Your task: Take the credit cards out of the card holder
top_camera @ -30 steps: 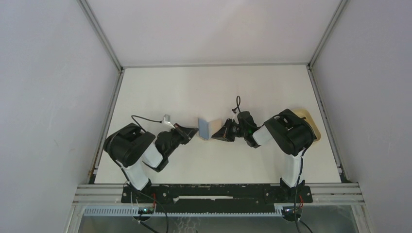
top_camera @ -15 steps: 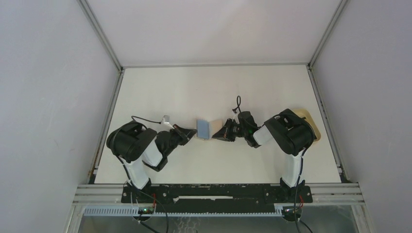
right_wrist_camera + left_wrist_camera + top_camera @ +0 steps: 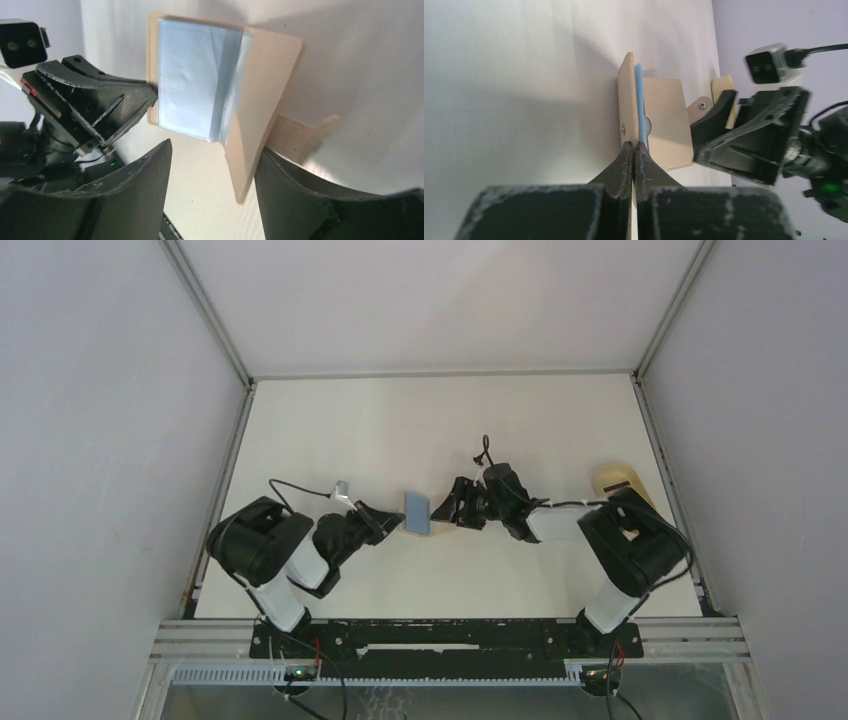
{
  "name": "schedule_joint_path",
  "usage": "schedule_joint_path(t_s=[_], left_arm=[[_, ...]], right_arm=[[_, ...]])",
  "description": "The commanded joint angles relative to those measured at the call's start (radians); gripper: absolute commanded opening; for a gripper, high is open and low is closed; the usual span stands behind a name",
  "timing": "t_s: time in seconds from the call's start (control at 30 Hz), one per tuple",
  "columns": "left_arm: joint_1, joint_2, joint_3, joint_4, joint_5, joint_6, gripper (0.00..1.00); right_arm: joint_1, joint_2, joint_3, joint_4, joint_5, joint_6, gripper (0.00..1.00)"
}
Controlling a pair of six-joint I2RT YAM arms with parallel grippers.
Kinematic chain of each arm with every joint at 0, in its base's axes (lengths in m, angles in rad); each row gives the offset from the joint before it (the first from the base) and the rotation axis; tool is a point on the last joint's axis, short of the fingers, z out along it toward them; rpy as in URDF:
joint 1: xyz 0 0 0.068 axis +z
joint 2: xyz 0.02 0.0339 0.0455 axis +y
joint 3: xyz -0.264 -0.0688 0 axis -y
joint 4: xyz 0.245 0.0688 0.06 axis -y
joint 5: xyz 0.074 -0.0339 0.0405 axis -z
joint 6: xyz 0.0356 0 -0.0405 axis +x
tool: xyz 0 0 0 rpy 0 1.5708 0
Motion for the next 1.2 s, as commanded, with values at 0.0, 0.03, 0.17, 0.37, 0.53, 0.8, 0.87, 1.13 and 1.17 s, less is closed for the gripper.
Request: schedule_joint_path(t_s=[0.0, 0.03, 0.17, 0.37, 0.53, 0.8, 0.87, 1.13, 1.17], left_arm=[[-0.003, -0.102, -0.023, -0.014, 0.023, 0.055, 0.0], [-0.003, -0.127, -0.023, -0.032, 0.02, 0.063, 0.0], [-0.004, -0.227, -0.009, -0.148, 0.006, 0.1, 0.0], [-0.005, -0.289, 0.01, -0.265, -0.002, 0.132, 0.0], [-0.006, -0.279, -0.012, -0.287, -0.027, 0.129, 0.0], [-0.006, -0.234, -0.023, -0.271, -0.032, 0.123, 0.0], [-0.006, -0.217, -0.026, -0.254, -0.034, 0.118, 0.0], [-0.008, -0.156, -0.038, -0.186, -0.037, 0.098, 0.0], [-0.008, -0.148, -0.039, -0.177, -0.037, 0.096, 0.0]], right_arm=[[0.082, -0.195, 0.097, -0.313, 0.369, -0.148, 0.69], [0.113, -0.221, 0.126, -0.367, 0.459, -0.168, 0.72], [0.216, -0.222, 0.287, -0.57, 0.709, -0.269, 0.79], [0.237, -0.107, 0.414, -0.582, 0.606, -0.28, 0.8], [0.27, -0.111, 0.462, -0.62, 0.721, -0.3, 0.8], [0.267, 0.023, 0.543, -0.625, 0.532, -0.324, 0.83], [0.276, 0.054, 0.559, -0.631, 0.523, -0.311, 0.83], [0.291, 0.133, 0.598, -0.664, 0.525, -0.311, 0.83], [0.294, 0.144, 0.605, -0.676, 0.53, -0.316, 0.83]])
